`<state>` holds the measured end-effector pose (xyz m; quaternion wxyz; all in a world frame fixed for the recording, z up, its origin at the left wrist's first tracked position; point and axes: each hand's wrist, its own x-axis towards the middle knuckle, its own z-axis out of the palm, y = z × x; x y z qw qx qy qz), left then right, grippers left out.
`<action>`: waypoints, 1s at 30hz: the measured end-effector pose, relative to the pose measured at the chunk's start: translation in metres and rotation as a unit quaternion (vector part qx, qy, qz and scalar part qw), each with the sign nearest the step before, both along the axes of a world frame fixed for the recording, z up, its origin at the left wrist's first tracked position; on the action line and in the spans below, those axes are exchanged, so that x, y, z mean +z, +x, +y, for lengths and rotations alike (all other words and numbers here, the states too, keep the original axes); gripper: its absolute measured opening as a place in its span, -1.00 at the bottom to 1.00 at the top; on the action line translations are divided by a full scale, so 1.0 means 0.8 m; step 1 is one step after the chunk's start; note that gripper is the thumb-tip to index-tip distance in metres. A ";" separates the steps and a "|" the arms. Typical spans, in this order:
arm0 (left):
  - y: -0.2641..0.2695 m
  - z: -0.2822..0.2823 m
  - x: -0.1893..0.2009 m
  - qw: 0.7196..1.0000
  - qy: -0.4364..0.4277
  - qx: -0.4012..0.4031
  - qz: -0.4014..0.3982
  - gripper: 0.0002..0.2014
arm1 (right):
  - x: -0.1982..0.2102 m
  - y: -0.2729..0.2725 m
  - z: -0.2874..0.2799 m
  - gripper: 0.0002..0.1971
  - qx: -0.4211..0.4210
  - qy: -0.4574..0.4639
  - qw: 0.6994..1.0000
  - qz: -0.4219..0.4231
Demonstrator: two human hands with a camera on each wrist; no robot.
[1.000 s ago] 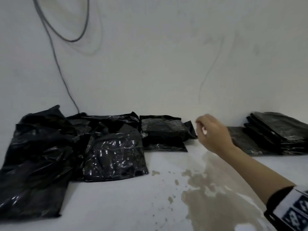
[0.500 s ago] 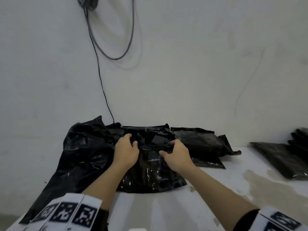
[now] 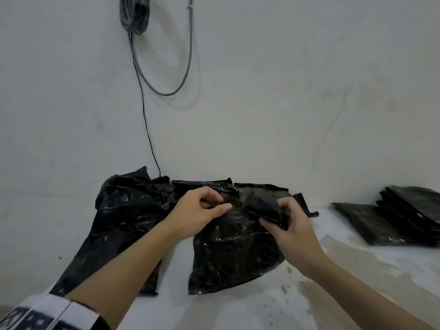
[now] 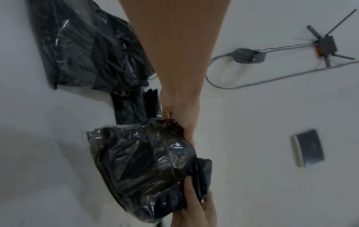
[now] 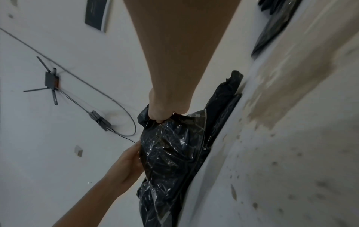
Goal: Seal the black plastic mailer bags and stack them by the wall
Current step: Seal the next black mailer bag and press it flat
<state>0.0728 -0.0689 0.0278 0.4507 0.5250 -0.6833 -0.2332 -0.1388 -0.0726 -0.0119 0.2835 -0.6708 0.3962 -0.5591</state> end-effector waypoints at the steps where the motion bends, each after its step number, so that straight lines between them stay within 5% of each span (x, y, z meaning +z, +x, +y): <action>1: -0.007 0.012 0.004 1.000 -0.010 -0.015 -0.001 -0.85 | 0.002 -0.010 0.014 -0.78 0.000 -0.005 1.000 -0.012; 7: -0.052 0.084 0.019 0.989 -0.139 -0.044 -0.020 -0.86 | 0.014 -0.071 0.100 -0.76 -0.019 -0.053 0.998 -0.015; 11: -0.085 0.123 0.017 0.983 -0.174 -0.045 0.048 -0.90 | 0.015 -0.105 0.155 -0.46 0.006 -0.001 1.000 0.023; 14: -0.108 0.151 0.015 0.978 -0.155 -0.072 0.120 -0.89 | 0.018 -0.117 0.189 -0.44 0.006 0.008 1.000 0.004; 18: -0.130 0.178 0.008 0.973 -0.100 -0.101 0.182 -0.84 | 0.028 -0.126 0.215 -0.82 -0.042 -0.021 0.998 0.029; 20: -0.135 0.185 0.003 0.968 -0.048 -0.099 0.226 -0.82 | 0.029 -0.134 0.220 -0.80 -0.071 -0.045 0.994 0.066; 24: -0.136 0.197 -0.003 0.964 0.035 -0.114 0.239 -0.41 | 0.036 -0.149 0.227 -0.79 -0.088 -0.068 0.990 0.080; 30: -0.123 0.204 -0.013 0.974 0.016 -0.117 0.195 -0.90 | 0.042 -0.171 0.232 -0.85 -0.093 -0.043 0.991 0.088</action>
